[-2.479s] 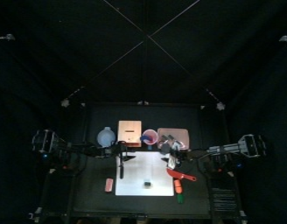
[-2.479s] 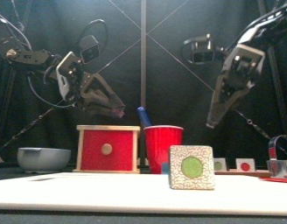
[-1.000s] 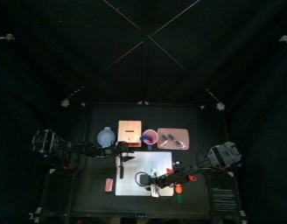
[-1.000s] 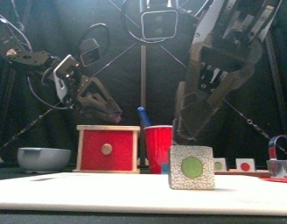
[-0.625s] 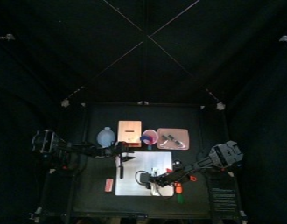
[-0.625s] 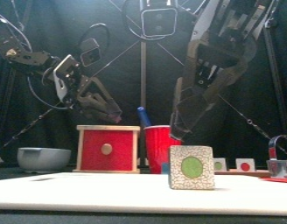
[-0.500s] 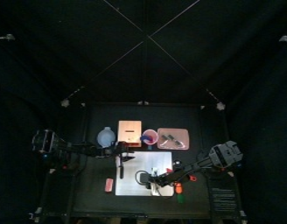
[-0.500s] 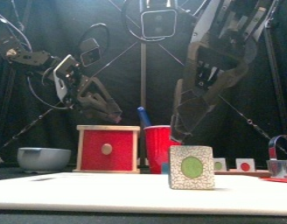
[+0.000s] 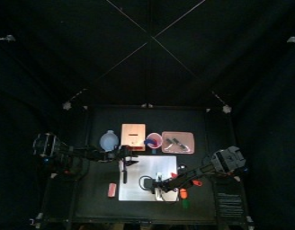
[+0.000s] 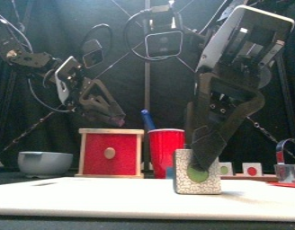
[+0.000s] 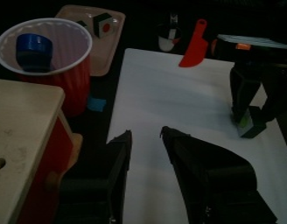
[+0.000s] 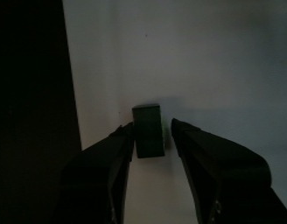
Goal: Place sushi on board then cut the sushi with the knife then place the pieces on the plate
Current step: Place the 4 sushi pieces on the plate
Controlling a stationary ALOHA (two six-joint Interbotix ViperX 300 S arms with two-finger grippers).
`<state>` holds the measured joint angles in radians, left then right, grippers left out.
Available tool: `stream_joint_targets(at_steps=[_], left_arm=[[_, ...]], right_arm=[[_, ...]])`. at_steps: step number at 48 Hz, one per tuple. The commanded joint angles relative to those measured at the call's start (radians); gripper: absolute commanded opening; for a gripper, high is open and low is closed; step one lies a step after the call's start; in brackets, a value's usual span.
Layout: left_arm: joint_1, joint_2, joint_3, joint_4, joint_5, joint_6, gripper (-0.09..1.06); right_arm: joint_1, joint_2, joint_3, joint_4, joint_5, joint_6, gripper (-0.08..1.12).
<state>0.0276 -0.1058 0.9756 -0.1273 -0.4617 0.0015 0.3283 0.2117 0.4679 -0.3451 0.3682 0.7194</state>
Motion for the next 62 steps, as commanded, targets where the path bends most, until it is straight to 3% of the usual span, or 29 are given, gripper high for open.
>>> stream_joint_targets(at_steps=[1,17,30,43,62], left_arm=[[-0.002,-0.005,-0.009,0.000,-0.005,0.002,0.75],[0.005,-0.005,-0.009,0.002,-0.003,0.005,0.75],[0.008,-0.005,-0.012,0.002,-0.005,0.005,0.75],[0.011,-0.005,-0.015,0.000,-0.005,0.005,0.75],[0.011,-0.005,-0.018,0.000,-0.005,0.003,0.75]], right_arm=[[-0.017,-0.038,0.002,-0.006,-0.005,0.000,0.63],[-0.276,-0.468,0.276,-0.048,0.178,-0.002,0.60],[-0.569,-0.660,0.402,-0.103,0.215,-0.005,0.60],[-0.807,-0.669,0.476,-0.112,0.161,-0.008,0.60],[-0.940,-0.551,0.549,-0.100,-0.021,-0.006,0.60]])
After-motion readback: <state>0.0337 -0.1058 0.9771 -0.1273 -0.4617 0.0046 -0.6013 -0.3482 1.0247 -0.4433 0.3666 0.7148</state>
